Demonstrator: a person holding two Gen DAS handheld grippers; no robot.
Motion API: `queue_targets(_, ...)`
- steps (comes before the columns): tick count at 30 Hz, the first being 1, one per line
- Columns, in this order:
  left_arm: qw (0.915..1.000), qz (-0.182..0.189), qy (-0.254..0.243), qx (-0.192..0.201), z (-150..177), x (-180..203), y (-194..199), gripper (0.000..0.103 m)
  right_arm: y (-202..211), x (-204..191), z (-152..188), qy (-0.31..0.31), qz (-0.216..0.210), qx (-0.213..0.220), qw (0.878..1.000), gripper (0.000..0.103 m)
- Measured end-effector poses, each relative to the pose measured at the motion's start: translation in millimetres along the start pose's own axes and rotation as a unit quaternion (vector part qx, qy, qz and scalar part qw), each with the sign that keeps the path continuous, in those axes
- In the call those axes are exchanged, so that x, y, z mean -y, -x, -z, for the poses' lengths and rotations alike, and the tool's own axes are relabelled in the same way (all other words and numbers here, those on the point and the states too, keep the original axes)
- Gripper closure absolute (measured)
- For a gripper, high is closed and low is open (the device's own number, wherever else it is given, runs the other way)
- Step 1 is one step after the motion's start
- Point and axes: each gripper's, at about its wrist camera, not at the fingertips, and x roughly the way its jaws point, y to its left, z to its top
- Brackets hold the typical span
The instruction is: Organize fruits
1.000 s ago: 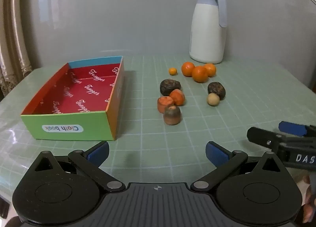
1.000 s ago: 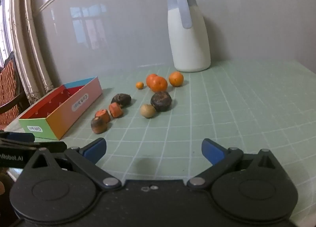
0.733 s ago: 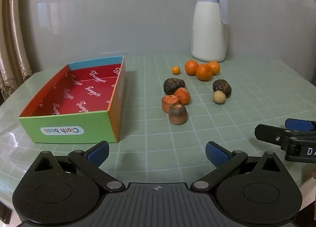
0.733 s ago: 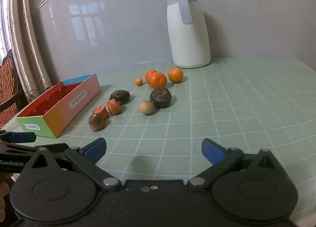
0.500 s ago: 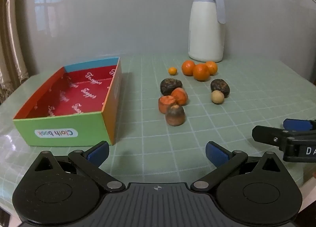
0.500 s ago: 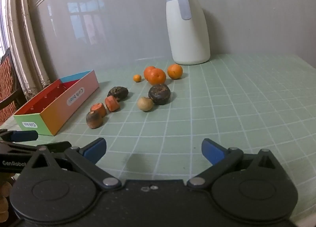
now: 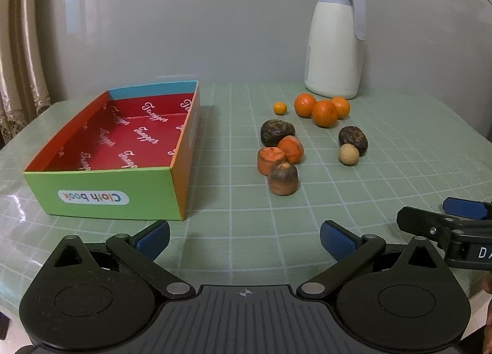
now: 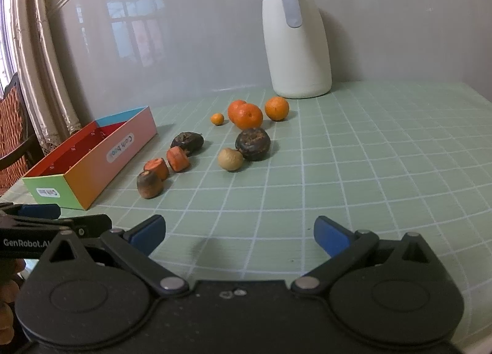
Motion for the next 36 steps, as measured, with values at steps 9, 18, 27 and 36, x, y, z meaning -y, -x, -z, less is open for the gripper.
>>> queue_targets(9,1.0000,0.000,0.002,0.001,-2.2,0.3,3.6,0.000,3.5,1.4,-0.9,-0.005,-0.002,0.005,1.000,0.000)
queue_targets(18,1.0000,-0.002,0.000,0.004,-2.7,0.1,6.2,0.000,4.8,2.4,-1.0,-0.009,-0.005,0.006,1.000,0.000)
queue_targets(27,1.0000,-0.004,0.003,0.004,-2.5,-2.6,7.4,0.000,3.9,1.5,-0.3,-0.008,-0.004,0.004,1.000,0.000)
queue_targets(36,1.0000,-0.003,0.004,0.002,-2.5,-3.2,6.1,0.000,3.9,1.2,-0.1,-0.008,-0.004,0.004,1.000,0.000)
